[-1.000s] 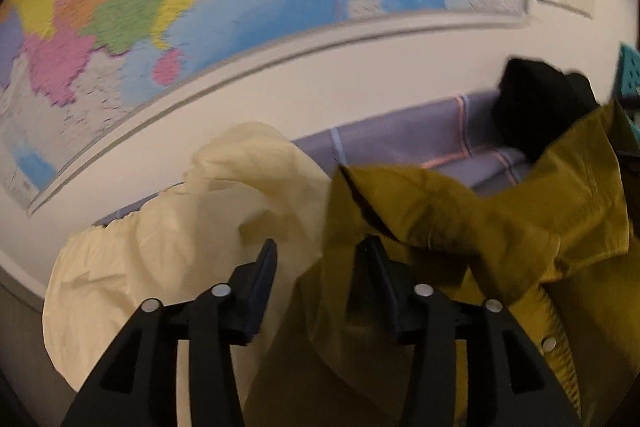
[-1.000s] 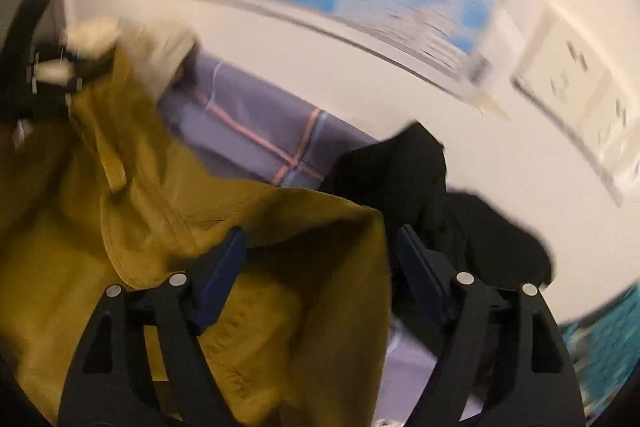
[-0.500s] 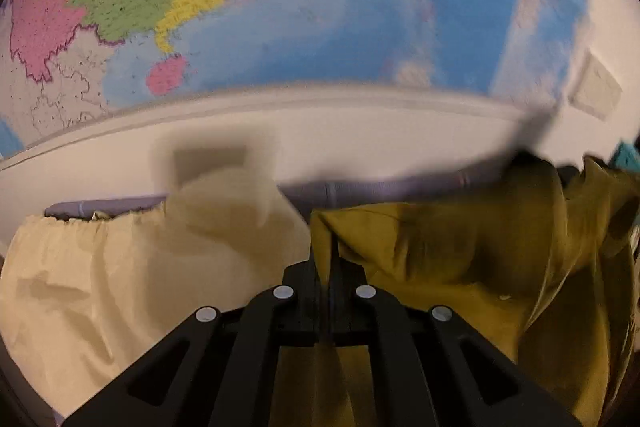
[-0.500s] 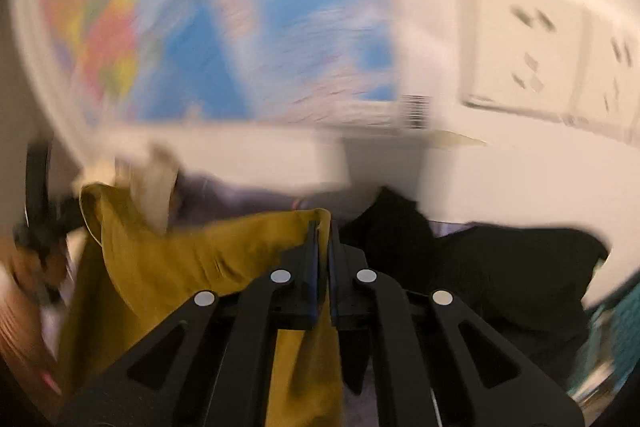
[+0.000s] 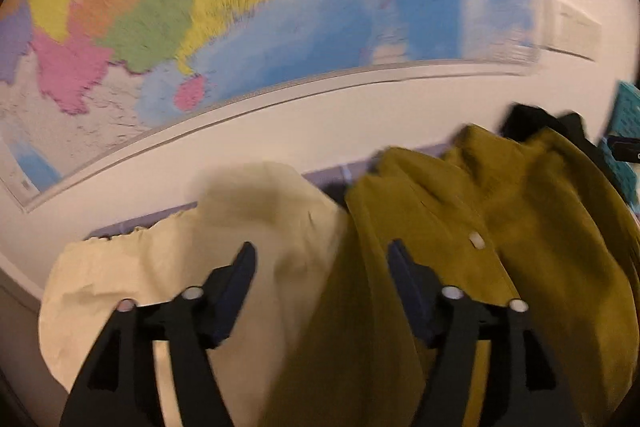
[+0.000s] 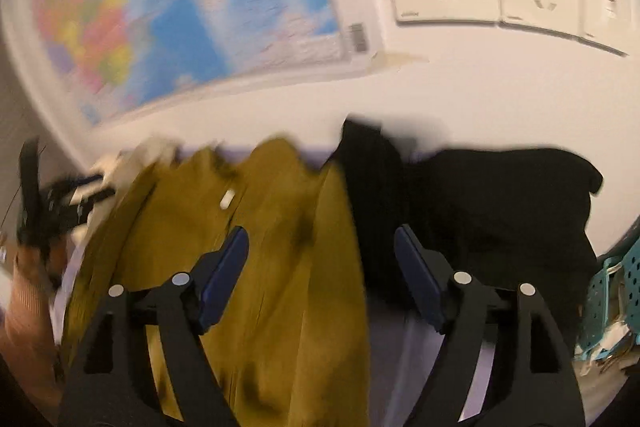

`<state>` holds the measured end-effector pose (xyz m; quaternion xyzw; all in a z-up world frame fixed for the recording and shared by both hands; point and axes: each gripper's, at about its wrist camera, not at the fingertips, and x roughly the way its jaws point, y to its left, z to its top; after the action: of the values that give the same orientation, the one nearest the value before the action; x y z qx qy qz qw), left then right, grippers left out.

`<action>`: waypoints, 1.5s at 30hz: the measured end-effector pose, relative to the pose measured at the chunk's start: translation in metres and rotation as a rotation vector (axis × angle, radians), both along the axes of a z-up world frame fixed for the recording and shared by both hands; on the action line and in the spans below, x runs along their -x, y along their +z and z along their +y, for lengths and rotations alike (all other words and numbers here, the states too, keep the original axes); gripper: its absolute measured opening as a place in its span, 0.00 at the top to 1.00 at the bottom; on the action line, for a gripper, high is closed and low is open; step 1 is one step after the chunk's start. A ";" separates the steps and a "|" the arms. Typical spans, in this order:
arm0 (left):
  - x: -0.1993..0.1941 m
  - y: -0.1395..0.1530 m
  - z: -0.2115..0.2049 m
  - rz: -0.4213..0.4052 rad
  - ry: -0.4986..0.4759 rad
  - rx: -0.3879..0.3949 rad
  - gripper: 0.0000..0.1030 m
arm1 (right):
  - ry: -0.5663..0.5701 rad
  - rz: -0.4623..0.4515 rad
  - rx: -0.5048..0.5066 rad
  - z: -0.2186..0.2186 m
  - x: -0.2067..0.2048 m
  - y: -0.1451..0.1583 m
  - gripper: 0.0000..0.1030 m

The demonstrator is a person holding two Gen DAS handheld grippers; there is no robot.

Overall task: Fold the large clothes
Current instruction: 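Raise the shirt with both tools and shake it open above the bed, then lay the shirt flat on the bed, front facing up, with both tools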

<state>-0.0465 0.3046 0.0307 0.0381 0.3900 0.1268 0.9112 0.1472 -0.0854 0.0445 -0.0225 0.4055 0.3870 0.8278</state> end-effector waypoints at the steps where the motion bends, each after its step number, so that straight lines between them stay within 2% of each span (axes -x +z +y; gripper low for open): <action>1: 0.012 -0.001 -0.004 0.003 -0.023 -0.003 0.30 | 0.026 0.009 -0.004 -0.010 0.015 -0.001 0.27; 2: 0.025 -0.004 -0.007 0.006 -0.046 -0.001 0.29 | 0.053 0.019 -0.001 -0.024 0.035 -0.006 0.25; 6: 0.081 -0.029 -0.031 0.049 -0.156 0.093 0.27 | 0.114 0.080 0.042 -0.057 0.101 -0.036 0.22; 9: 0.103 -0.050 -0.051 0.086 -0.183 0.052 0.26 | 0.118 0.123 0.055 -0.069 0.131 -0.060 0.21; 10: 0.106 -0.057 -0.056 0.106 -0.191 0.034 0.26 | 0.106 0.125 0.066 -0.072 0.135 -0.066 0.31; 11: 0.105 -0.063 -0.057 0.122 -0.185 0.020 0.32 | 0.095 0.126 0.073 -0.076 0.137 -0.070 0.66; 12: 0.104 -0.071 -0.056 0.152 -0.170 0.009 0.42 | 0.092 0.146 0.067 -0.079 0.135 -0.072 0.84; 13: 0.102 -0.075 -0.053 0.173 -0.153 0.001 0.69 | 0.085 0.165 0.039 -0.084 0.131 -0.070 0.88; 14: 0.102 -0.075 -0.048 0.181 -0.133 -0.010 0.88 | 0.066 0.141 0.039 -0.090 0.130 -0.063 0.89; 16: 0.107 -0.061 -0.027 0.144 -0.079 -0.005 0.96 | 0.004 0.055 0.050 -0.102 0.122 -0.033 0.89; 20: 0.120 -0.007 0.020 -0.004 0.116 -0.088 0.96 | -0.183 -0.118 0.052 -0.148 0.100 0.031 0.90; 22: 0.124 0.003 0.036 -0.025 0.196 -0.132 0.95 | -0.267 -0.133 0.046 -0.171 0.081 0.045 0.89; 24: 0.119 -0.005 0.055 0.005 0.272 -0.177 0.88 | -0.327 -0.095 0.045 -0.182 0.059 0.034 0.89; 26: 0.110 -0.026 0.066 0.078 0.351 -0.246 0.60 | -0.363 -0.033 0.073 -0.187 0.043 0.002 0.86; 27: 0.107 -0.042 0.068 0.118 0.381 -0.340 0.55 | -0.367 0.018 0.080 -0.186 0.037 -0.020 0.84; 28: 0.107 -0.051 0.067 0.137 0.382 -0.380 0.53 | -0.367 0.052 0.083 -0.183 0.033 -0.034 0.79; 29: 0.111 -0.056 0.064 0.148 0.375 -0.393 0.53 | -0.390 0.096 0.082 -0.181 0.032 -0.053 0.62; 30: 0.115 -0.060 0.063 0.146 0.372 -0.373 0.53 | -0.397 0.106 0.083 -0.181 0.035 -0.060 0.56; 31: 0.123 -0.054 0.061 0.128 0.372 -0.336 0.52 | -0.405 0.077 0.074 -0.178 0.042 -0.061 0.49; 32: 0.134 -0.042 0.061 0.077 0.361 -0.273 0.50 | -0.427 0.034 0.057 -0.183 0.053 -0.055 0.42; 34: 0.155 -0.015 0.056 -0.023 0.306 -0.147 0.45 | -0.431 -0.048 -0.001 -0.183 0.084 -0.038 0.42; 36: 0.180 0.010 0.047 -0.137 0.188 0.003 0.40 | -0.315 -0.084 -0.113 -0.179 0.120 -0.025 0.42; 38: 0.195 0.021 0.029 -0.203 0.055 0.104 0.34 | -0.194 -0.067 -0.113 -0.160 0.152 -0.029 0.42; 41: 0.199 0.008 -0.006 -0.185 -0.073 0.146 0.34 | -0.006 0.061 -0.089 -0.121 0.192 -0.064 0.42; 43: 0.191 -0.011 -0.028 -0.130 -0.127 0.167 0.34 | 0.085 0.146 -0.062 -0.093 0.215 -0.094 0.43; 45: 0.178 -0.032 -0.037 -0.062 -0.165 0.194 0.34 | 0.135 0.185 -0.042 -0.073 0.230 -0.113 0.42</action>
<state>-0.2248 0.2672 -0.0012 -0.0224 0.3676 0.0141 0.9296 -0.0831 -0.1585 -0.0683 0.0034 0.4696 0.4505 0.7593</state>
